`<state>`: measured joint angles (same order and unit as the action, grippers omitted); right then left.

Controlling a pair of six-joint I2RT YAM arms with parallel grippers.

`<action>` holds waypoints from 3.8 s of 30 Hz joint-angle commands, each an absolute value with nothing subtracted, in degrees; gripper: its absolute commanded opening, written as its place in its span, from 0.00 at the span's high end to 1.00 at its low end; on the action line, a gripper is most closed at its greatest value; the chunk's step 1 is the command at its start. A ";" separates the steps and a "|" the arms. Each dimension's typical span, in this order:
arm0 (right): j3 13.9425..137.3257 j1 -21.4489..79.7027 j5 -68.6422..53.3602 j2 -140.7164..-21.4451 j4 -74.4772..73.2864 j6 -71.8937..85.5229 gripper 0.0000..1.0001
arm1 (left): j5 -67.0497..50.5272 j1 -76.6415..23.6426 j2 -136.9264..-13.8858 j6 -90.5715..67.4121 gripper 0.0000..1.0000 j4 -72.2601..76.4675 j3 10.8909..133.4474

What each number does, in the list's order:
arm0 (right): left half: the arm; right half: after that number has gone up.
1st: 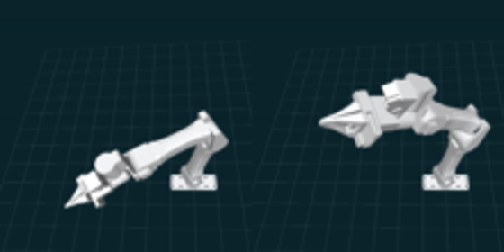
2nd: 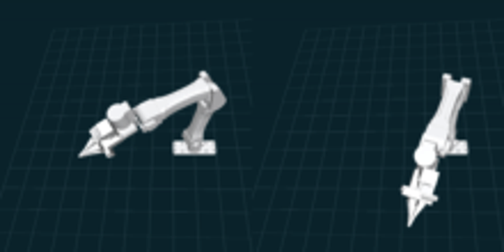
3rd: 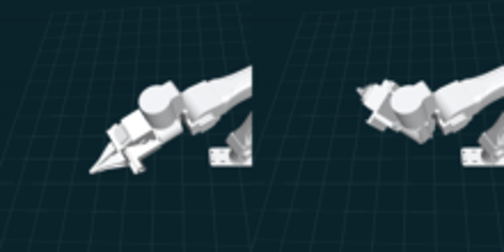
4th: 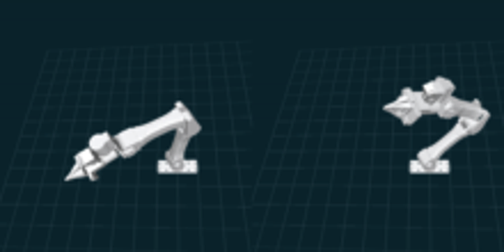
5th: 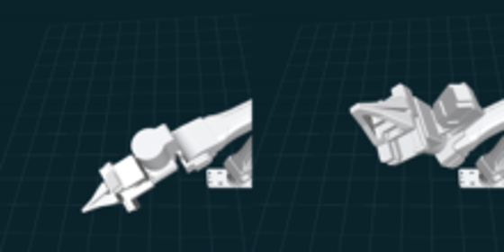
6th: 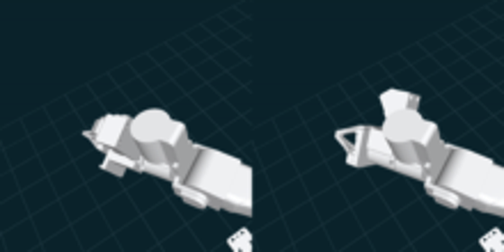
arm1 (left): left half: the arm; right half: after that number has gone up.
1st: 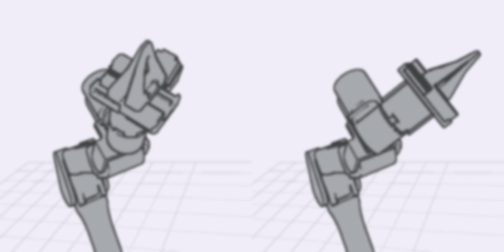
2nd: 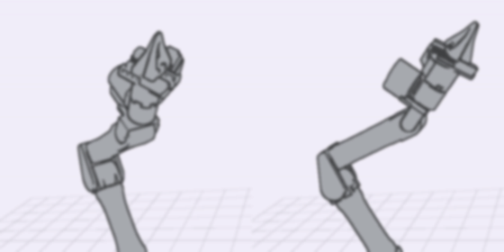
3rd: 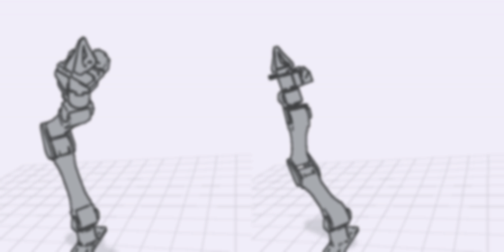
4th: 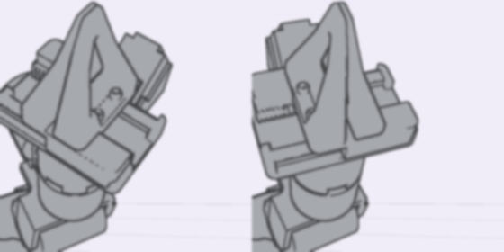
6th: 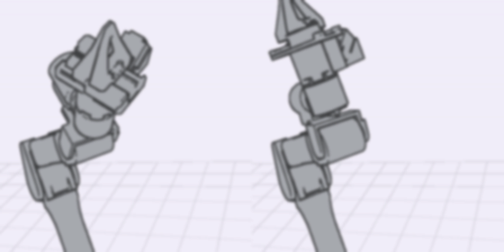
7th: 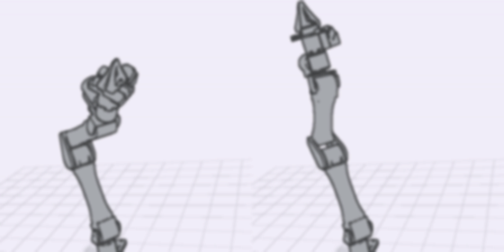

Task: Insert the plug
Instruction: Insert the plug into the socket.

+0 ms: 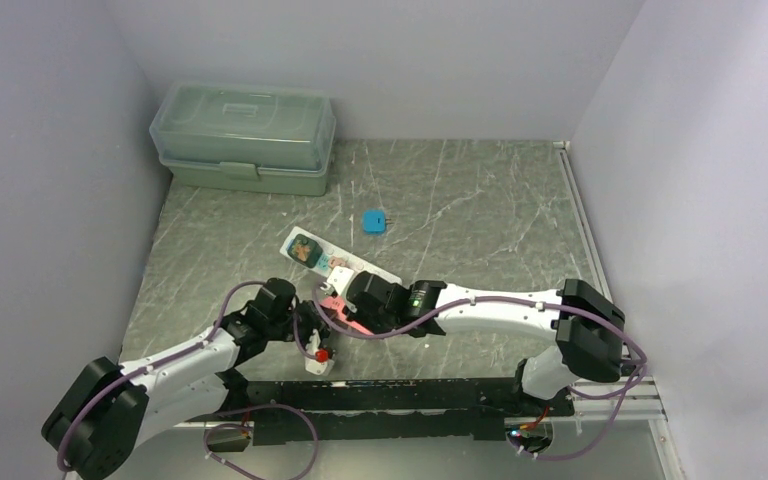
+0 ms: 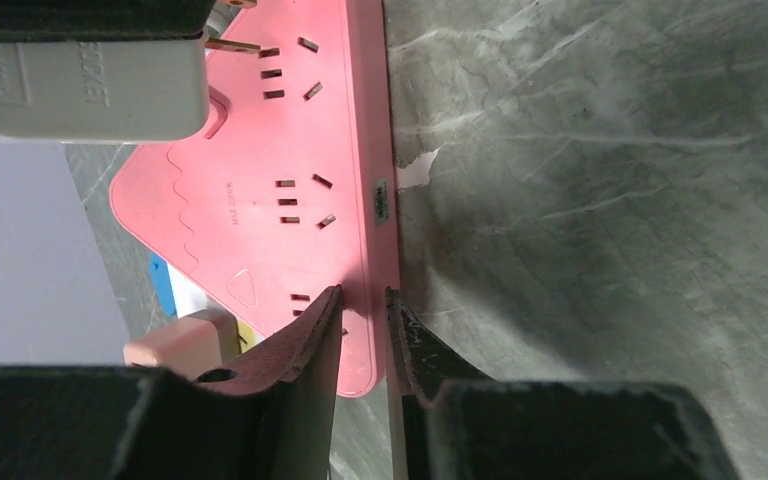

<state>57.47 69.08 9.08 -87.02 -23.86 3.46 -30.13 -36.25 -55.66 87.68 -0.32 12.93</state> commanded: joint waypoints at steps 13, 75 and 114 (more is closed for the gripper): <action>56.75 70.40 13.59 -88.05 -19.53 -3.36 1.00 | -29.11 -36.25 -55.46 88.77 0.76 -7.96 12.44; 55.79 75.35 18.90 -93.86 -18.52 -4.44 1.00 | -27.47 -36.28 -55.72 88.77 0.86 -7.76 11.76; 54.64 65.48 3.81 -92.53 -18.19 -4.54 1.00 | -28.72 -36.21 -56.38 90.17 1.00 -9.62 13.55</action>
<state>55.48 67.40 6.63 -91.77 -16.08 -4.67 -28.60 -36.25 -56.73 92.01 -6.98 12.78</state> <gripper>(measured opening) 0.230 0.006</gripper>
